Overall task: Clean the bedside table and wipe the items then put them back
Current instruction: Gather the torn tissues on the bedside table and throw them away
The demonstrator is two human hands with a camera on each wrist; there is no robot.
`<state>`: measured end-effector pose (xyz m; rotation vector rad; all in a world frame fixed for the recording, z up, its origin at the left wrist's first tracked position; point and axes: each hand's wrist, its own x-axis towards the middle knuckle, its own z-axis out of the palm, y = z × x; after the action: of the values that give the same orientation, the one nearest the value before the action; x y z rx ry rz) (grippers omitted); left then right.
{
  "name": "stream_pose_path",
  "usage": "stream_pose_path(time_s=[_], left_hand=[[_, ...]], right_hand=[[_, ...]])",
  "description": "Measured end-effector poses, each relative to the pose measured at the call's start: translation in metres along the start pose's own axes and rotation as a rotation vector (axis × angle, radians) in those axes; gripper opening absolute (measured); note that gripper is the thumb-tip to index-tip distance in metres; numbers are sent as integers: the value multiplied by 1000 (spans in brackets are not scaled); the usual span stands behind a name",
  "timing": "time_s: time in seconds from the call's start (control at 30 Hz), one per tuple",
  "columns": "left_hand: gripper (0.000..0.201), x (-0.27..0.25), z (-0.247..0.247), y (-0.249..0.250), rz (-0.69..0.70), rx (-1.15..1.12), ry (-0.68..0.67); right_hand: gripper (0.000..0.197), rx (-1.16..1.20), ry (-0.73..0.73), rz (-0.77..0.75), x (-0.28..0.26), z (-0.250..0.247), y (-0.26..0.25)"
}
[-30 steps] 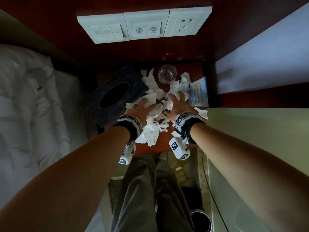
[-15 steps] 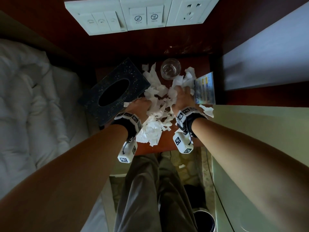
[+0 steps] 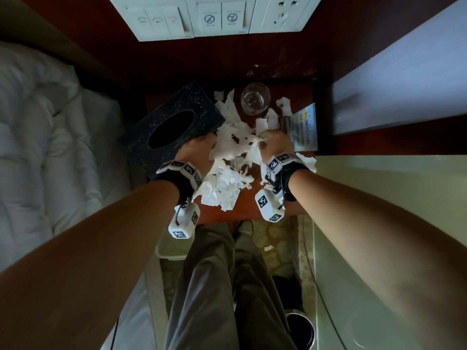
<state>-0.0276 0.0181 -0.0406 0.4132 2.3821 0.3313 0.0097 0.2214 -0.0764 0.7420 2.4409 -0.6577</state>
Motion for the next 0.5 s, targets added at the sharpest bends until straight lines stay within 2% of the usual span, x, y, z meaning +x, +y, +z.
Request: stream_pose_path(time_s=[0.13,0.3,0.5], left_hand=[[52,-10,-7,4,-38,28,-11],[39,-23,-19,6,-85,44,42],[34,-40,-27,10,-184,-54,84]], right_hand=[[30,162,19,2,-12,-16,3],[24,188,32,-29,-23,-26,1],[18,279,-8,-11,-37,-21,-2]])
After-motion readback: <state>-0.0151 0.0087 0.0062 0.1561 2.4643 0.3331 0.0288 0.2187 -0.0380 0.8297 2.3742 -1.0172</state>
